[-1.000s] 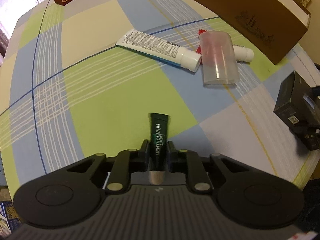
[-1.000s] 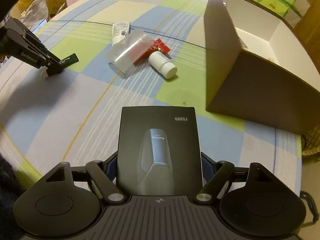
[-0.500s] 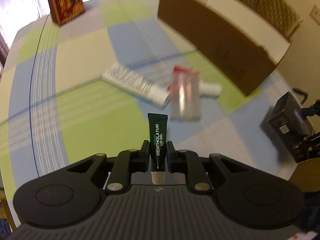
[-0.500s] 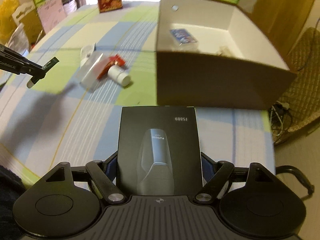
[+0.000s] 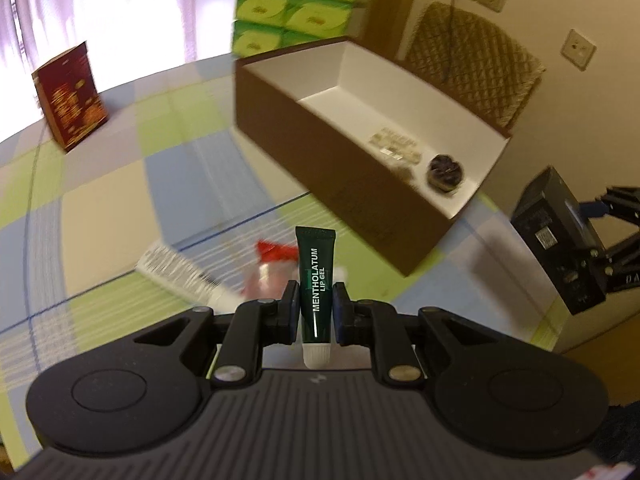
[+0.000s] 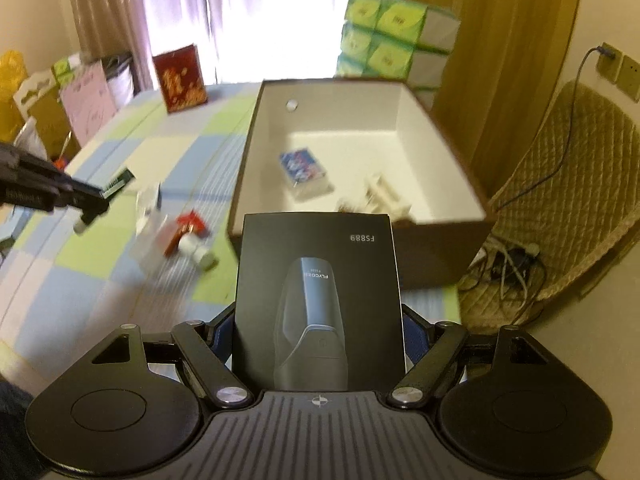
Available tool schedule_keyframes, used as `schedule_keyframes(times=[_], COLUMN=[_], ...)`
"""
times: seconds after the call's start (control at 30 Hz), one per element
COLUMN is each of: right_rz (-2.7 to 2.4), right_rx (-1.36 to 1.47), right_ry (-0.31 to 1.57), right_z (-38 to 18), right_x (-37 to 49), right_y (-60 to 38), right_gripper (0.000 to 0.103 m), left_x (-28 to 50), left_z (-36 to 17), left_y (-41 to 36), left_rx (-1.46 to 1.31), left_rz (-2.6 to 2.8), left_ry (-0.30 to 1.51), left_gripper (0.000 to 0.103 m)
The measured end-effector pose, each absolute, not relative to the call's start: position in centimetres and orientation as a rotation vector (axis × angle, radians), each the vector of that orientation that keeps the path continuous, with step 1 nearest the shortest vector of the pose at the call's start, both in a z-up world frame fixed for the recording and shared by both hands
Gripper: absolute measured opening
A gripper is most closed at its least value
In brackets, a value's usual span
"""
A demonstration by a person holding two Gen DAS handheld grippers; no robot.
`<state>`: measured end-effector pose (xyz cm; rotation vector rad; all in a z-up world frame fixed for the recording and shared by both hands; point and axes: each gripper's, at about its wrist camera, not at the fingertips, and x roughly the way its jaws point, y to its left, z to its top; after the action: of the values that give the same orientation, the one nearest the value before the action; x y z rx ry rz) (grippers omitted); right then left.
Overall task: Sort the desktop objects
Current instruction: 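Carry the lip gel and shaver box over the brown box with both tools, then open both tools to drop the lip gel and shaver box into the box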
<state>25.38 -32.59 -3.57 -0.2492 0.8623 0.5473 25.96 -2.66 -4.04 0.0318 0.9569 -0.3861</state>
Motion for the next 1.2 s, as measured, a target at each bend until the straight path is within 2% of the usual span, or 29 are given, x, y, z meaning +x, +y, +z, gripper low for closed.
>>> schedule_keyframes(times=[0.23, 0.6, 0.93, 1.2], right_rz=[0.58, 0.65, 0.645, 0.662], right_rx=[-0.255, -0.287, -0.318, -0.375], right_ry=[0.792, 0.737, 0.758, 0.783], right_z=[-1.5, -0.7, -3.5, -6.7], right_x=[29.6, 39.8, 50.1, 54.7], right_y=[-32.5, -29.6, -26.3, -23.8], right_gripper=[0.076, 0.076, 0.076, 0.076], left_x=[29.0, 37.9, 47.7, 52.7], left_z=[-2.4, -0.3, -3.8, -6.1], left_y=[-6.7, -11.5, -12.5, -12.7], left_rx=[0.025, 0.017, -0.09, -0.068], left_rz=[-0.447, -0.412, -0.309, -0.223], left_ry=[0.894, 0.829, 0.934, 0.988], left_gripper=[0.013, 0.013, 0.013, 0.013])
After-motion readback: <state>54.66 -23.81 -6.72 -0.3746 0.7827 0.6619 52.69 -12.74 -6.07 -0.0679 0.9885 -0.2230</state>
